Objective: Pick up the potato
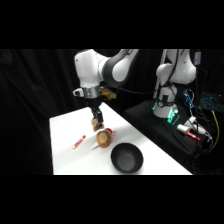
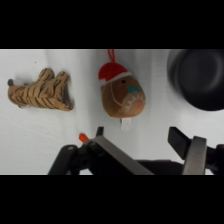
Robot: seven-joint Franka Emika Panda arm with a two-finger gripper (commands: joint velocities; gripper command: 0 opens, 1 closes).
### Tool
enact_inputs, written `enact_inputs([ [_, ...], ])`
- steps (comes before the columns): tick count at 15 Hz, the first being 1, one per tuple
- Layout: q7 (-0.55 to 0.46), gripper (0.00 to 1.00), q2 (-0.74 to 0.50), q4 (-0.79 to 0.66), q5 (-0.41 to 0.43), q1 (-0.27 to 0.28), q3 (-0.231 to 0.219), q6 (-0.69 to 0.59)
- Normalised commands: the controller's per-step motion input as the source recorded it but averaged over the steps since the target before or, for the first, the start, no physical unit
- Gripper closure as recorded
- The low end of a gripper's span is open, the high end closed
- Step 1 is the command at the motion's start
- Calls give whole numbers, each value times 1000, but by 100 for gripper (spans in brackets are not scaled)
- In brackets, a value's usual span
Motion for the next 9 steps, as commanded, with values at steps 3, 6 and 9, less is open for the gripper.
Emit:
enact_inputs([
  [3, 126, 0, 267, 150, 15, 10, 11, 205],
  [6, 121, 0, 313, 223, 20, 5, 6, 176],
  [9, 81, 0, 321, 252, 72, -21, 25, 119],
])
